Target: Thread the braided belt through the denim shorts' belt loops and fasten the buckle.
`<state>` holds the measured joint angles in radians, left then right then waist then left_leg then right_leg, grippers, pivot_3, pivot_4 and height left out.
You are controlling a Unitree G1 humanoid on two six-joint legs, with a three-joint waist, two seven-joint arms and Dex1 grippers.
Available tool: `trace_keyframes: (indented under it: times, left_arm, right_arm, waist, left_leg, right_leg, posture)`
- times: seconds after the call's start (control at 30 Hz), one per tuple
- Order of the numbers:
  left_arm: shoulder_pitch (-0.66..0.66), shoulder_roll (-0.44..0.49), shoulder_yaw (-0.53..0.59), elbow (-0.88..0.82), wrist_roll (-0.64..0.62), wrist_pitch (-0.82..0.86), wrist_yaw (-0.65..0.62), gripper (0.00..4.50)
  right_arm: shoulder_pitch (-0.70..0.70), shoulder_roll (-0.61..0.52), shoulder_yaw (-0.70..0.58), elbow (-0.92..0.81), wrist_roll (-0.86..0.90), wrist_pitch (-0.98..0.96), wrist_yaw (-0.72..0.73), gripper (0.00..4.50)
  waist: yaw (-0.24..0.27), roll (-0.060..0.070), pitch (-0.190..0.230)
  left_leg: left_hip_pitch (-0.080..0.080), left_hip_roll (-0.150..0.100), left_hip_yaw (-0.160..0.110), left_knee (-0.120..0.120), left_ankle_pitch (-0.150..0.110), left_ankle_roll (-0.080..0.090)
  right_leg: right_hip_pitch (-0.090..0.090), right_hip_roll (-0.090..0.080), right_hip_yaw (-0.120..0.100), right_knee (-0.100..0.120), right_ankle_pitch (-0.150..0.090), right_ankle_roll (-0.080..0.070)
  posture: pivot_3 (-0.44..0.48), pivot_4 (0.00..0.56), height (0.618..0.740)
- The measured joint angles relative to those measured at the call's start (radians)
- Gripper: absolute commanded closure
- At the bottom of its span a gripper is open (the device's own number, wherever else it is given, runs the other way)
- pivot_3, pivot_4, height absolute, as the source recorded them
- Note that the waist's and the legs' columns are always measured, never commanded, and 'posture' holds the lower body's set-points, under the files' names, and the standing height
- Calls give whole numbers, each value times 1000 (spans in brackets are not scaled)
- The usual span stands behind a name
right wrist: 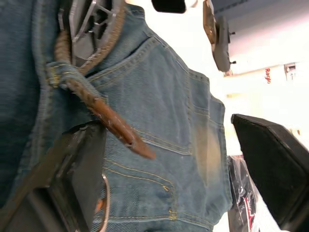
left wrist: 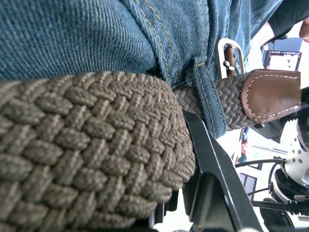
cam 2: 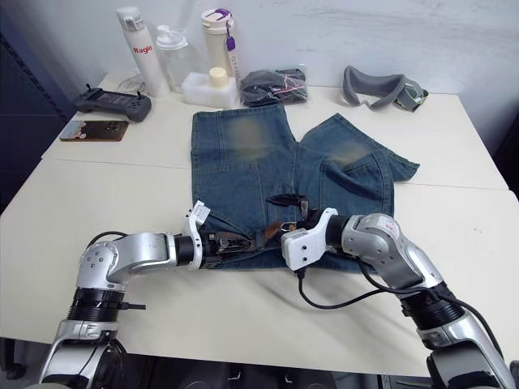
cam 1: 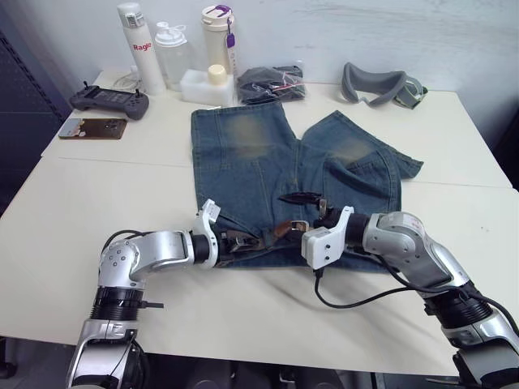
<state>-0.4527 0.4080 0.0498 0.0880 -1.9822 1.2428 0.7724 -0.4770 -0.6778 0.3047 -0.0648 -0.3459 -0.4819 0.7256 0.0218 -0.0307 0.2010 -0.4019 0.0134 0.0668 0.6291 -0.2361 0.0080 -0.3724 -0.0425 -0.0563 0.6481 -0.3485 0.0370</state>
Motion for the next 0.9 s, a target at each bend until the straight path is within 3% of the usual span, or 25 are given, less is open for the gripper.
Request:
trace_keyframes:
  times: [0.1,0.23,0.4,0.47,0.5,0.53,0.77,0.9]
  left_arm:
    - [7,-7,9,-4,0,-4,6,4500]
    - [11,-7,18,-6,0,-7,10,4500]
    - [59,13,45,-42,0,-20,-38,4500]
    - [90,63,48,-59,0,-1,-95,3568]
    - [98,80,50,-63,0,6,-113,3511]
    - [107,120,54,-75,0,21,-154,2995]
    - [155,473,100,-76,3,136,-466,163]
    - [186,606,107,-124,31,195,-662,51]
  right_arm:
    - [18,-5,3,22,0,-28,4,2791]
    - [26,-14,4,49,-14,-64,2,4443]
    - [27,-13,13,72,-23,-95,-1,4443]
    - [30,-11,31,75,-28,-111,-4,4500]
    - [30,-11,33,76,-28,-111,-6,4500]
    - [29,-14,27,90,-27,-111,-13,4500]
    - [9,-77,-41,140,137,-63,61,4500]
    - [-49,-145,-57,206,187,-103,124,4500]
  waist:
    - [-1,0,0]
    - [-3,0,0]
    - [-11,0,0]
    - [-20,0,0]
    - [-22,0,0]
    - [-23,0,0]
    - [-25,2,3]
    - [-24,4,8]
  left_leg:
    - [0,0,0,0,0,0]
    - [1,0,0,1,0,0]
    - [1,0,0,0,1,-1]
    - [1,0,0,-1,1,-1]
    - [1,0,0,-1,1,-1]
    - [1,0,0,-1,1,-1]
    - [5,1,0,-3,2,-3]
    - [3,1,0,-4,1,-2]
  right_leg:
    - [0,0,0,1,0,0]
    - [0,0,0,2,0,0]
    - [-1,0,0,4,-1,-2]
    - [-2,0,0,5,-2,-3]
    - [-2,0,0,5,-2,-4]
    - [-2,0,0,6,-2,-4]
    - [-1,-1,0,7,-3,-8]
    - [-3,-2,0,6,-3,-9]
  posture:
    - [0,150,738]
    - [0,150,738]
    - [0,150,738]
    - [0,150,738]
    - [0,150,738]
    - [0,150,738]
    - [0,150,738]
    - [0,150,738]
